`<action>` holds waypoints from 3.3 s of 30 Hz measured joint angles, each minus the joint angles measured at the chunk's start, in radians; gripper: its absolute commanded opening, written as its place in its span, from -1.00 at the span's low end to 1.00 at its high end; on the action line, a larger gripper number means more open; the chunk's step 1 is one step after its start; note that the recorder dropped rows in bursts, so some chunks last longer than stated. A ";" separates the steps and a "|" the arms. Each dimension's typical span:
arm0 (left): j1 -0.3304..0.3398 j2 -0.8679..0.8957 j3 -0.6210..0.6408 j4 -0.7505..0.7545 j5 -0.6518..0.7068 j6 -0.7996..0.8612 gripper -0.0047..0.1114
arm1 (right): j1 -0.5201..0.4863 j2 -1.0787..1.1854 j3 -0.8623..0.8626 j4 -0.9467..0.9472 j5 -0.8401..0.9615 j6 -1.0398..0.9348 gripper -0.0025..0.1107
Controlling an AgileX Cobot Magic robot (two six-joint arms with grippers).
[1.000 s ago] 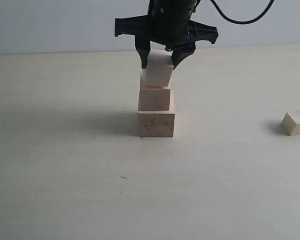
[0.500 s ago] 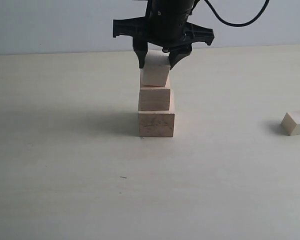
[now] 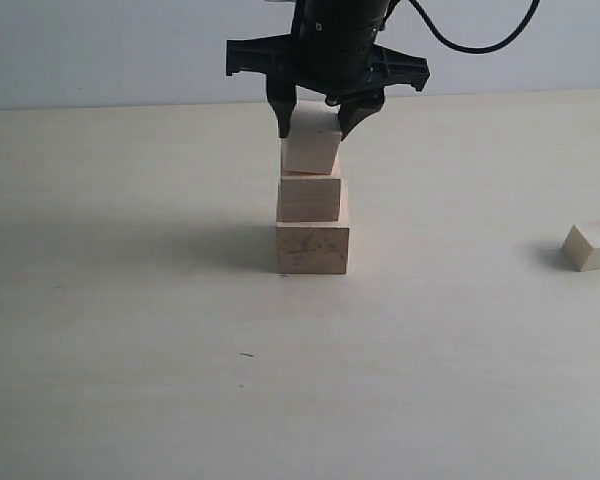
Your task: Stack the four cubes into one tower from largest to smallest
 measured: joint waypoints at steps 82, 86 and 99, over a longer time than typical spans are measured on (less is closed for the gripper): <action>0.000 0.000 0.003 -0.058 -0.487 -0.652 -0.92 | -0.419 -0.461 0.768 -0.016 -0.887 -0.454 -0.96; 0.024 0.014 0.006 -0.090 -0.672 -0.635 -0.92 | -0.419 -0.541 1.035 -0.007 -1.238 -0.454 -0.96; 0.015 1.003 -0.581 0.300 -0.624 -0.662 -0.92 | -0.409 -0.468 1.193 -0.041 -1.326 -0.403 -0.96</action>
